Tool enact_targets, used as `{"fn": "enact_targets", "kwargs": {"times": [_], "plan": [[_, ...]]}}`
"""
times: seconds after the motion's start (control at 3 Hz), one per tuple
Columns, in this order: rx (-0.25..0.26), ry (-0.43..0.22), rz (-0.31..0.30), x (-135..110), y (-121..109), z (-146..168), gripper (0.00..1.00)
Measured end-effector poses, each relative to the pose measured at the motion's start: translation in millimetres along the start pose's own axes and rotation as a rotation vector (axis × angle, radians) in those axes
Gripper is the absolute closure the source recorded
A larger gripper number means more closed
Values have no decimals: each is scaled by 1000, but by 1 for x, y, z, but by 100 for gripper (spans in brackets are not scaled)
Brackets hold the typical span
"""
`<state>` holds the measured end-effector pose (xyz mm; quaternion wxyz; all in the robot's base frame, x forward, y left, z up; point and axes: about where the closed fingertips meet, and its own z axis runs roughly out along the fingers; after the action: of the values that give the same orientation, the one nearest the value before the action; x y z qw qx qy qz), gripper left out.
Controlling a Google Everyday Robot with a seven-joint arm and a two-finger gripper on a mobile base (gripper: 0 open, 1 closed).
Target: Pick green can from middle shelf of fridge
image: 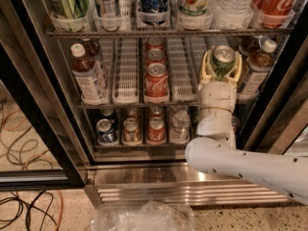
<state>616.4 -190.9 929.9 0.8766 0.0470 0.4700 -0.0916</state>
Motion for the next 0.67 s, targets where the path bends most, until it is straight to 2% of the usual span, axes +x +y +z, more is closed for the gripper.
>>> {"fn": "enact_targets", "kwargs": {"times": [0.33,0.67], "plan": [[-98,-18,-6,-20,-3,-7,100],[-255,14,-41,-34,-19,-23,100]]}}
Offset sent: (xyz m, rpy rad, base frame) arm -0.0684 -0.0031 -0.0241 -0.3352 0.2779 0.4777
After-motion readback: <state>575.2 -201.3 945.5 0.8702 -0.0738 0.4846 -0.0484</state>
